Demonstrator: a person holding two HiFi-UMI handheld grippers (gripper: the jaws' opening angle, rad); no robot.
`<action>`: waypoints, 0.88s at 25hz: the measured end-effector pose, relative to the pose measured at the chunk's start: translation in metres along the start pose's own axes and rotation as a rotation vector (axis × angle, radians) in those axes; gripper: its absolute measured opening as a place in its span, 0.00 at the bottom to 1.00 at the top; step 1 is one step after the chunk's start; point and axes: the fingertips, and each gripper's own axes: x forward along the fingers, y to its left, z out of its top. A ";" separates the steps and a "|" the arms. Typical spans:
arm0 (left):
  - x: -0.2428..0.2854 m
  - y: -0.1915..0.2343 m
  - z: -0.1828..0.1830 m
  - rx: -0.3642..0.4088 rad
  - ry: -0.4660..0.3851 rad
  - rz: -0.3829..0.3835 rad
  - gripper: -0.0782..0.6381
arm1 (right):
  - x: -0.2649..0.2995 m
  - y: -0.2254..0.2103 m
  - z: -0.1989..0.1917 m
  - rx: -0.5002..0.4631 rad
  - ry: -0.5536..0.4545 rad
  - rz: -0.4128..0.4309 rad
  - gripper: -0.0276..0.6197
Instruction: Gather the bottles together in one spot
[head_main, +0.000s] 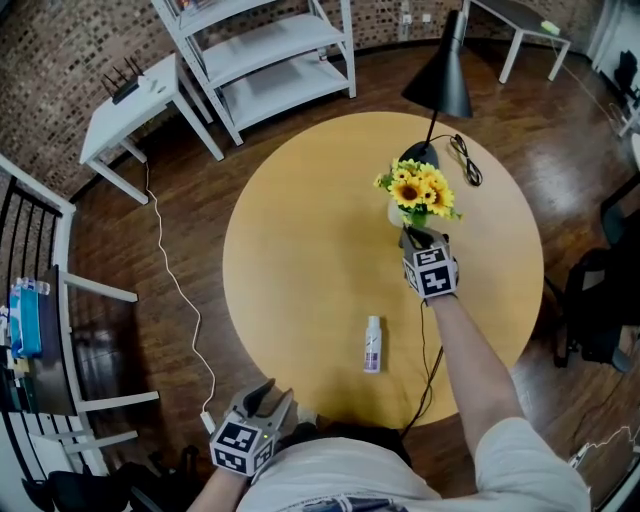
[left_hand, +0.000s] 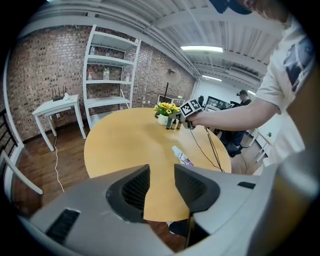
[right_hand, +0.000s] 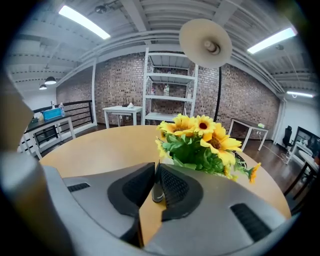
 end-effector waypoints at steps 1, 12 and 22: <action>0.000 -0.001 0.000 0.012 0.004 0.001 0.30 | 0.000 0.001 0.001 -0.004 0.000 0.002 0.12; 0.008 -0.002 0.002 0.030 -0.003 -0.017 0.30 | -0.008 -0.001 0.004 -0.018 -0.025 -0.006 0.25; 0.003 -0.001 0.012 0.079 -0.073 -0.118 0.30 | -0.104 0.029 0.002 0.008 -0.095 -0.059 0.25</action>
